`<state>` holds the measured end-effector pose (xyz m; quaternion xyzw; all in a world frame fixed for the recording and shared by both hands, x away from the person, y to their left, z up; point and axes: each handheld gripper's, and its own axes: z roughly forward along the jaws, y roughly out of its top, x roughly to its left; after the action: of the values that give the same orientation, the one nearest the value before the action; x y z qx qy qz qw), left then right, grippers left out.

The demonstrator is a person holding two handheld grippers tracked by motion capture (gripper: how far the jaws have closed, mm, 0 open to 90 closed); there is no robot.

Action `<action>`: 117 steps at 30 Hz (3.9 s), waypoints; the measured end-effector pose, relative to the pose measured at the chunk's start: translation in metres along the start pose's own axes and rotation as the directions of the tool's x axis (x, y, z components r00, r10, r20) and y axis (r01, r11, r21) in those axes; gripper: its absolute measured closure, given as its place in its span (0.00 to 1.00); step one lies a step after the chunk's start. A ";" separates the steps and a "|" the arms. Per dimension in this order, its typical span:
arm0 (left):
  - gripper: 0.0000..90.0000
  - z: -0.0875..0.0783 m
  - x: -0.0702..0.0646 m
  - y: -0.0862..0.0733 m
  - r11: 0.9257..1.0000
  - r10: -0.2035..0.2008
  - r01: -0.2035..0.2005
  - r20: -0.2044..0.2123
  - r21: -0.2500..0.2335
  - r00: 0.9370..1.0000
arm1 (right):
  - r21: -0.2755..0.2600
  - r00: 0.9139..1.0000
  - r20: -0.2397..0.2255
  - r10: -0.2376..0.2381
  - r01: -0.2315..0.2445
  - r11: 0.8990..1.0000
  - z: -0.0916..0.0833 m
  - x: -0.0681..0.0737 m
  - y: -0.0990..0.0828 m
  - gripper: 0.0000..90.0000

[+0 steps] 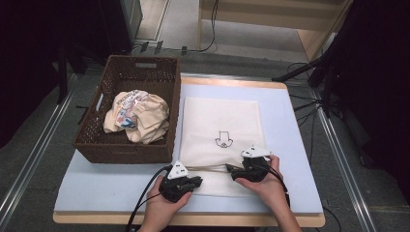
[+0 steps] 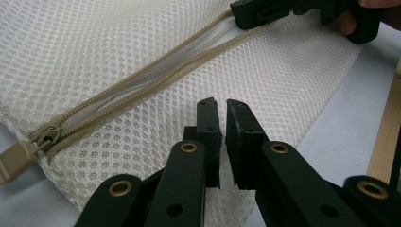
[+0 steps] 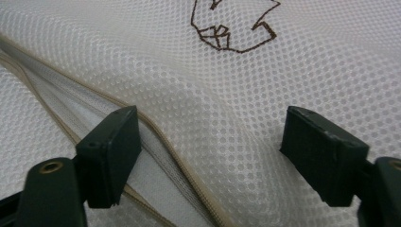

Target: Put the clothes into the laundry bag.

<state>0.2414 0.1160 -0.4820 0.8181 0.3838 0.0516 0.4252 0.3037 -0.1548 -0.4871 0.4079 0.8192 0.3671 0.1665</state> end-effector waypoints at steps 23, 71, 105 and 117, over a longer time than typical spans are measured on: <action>0.89 0.000 -0.002 -0.001 1.000 0.013 -0.013 0.001 -0.009 1.000 | 0.011 0.998 0.046 0.048 -0.048 0.999 0.005 -0.016 0.004 0.13; 0.00 -0.054 -0.014 0.046 0.981 0.068 -0.056 0.062 -0.187 0.996 | -0.263 0.985 -0.041 0.165 -0.170 0.950 -0.044 -0.016 0.014 0.96; 0.00 -0.094 0.121 0.150 0.975 -0.107 0.038 -0.307 -0.221 0.946 | -0.248 0.987 -0.050 0.152 -0.160 0.955 -0.045 -0.013 0.014 0.95; 0.00 -0.086 0.194 0.153 0.975 -0.214 0.171 -0.392 -0.143 0.895 | -0.246 0.985 -0.059 0.161 -0.171 0.954 -0.046 -0.014 0.014 0.94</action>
<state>0.4308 0.2499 -0.3622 0.7242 0.5392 0.1975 0.3818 0.2939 -0.1819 -0.4466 0.4439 0.7323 0.4879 0.1693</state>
